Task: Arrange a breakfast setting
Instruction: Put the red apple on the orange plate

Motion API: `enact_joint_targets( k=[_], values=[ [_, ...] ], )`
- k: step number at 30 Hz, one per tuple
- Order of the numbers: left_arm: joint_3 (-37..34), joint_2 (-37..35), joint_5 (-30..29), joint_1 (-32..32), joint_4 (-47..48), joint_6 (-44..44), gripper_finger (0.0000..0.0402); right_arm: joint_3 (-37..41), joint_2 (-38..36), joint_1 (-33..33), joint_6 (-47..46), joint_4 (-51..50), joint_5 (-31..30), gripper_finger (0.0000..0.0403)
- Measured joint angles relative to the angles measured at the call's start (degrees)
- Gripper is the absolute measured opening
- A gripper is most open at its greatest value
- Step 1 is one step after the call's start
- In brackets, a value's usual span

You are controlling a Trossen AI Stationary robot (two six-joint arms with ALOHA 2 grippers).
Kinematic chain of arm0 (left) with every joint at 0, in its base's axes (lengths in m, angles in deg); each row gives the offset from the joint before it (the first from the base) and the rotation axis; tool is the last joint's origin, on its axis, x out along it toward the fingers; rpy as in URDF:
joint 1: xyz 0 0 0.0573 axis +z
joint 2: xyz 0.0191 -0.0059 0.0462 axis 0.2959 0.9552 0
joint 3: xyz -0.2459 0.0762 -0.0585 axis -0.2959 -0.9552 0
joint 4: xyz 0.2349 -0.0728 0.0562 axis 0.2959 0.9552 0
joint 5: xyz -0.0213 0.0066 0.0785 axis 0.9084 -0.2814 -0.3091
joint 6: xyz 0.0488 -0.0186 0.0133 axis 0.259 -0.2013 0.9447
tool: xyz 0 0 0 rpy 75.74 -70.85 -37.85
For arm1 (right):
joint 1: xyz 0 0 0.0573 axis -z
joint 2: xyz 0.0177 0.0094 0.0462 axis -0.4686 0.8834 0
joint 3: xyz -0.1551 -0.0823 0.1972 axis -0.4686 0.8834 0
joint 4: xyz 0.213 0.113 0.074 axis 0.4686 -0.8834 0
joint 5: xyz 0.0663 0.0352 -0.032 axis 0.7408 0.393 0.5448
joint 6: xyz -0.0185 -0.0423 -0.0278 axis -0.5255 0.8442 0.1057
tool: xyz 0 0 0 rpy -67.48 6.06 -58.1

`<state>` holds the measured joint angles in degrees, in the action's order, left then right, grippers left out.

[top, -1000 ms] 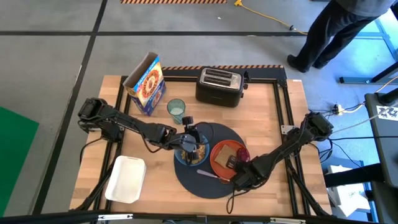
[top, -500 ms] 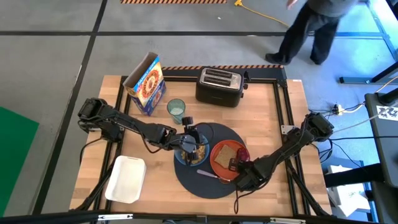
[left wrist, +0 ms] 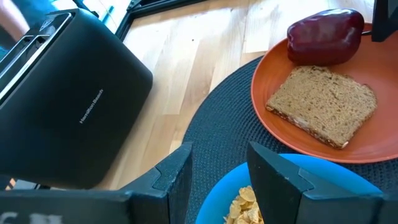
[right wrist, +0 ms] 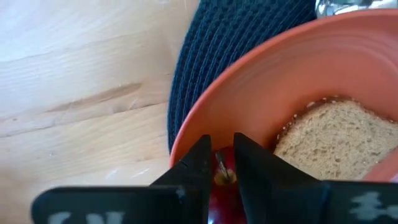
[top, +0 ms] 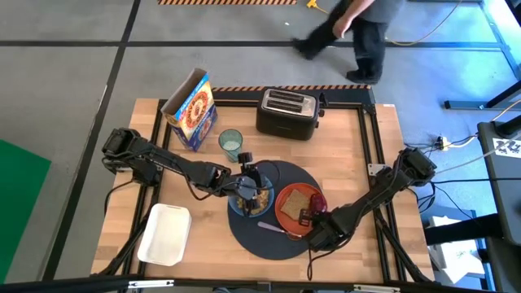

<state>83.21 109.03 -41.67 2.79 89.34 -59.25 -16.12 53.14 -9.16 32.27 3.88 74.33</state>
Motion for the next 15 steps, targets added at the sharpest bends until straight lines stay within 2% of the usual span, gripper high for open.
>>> enact_joint_targets(
  k=[15],
  values=[
    [0.0,0.0,-0.1,0.0,0.0,0.0,0.0147,0.0,2.3,0.0,0.9,-1.1,-3.1,0.0057]
  ],
)
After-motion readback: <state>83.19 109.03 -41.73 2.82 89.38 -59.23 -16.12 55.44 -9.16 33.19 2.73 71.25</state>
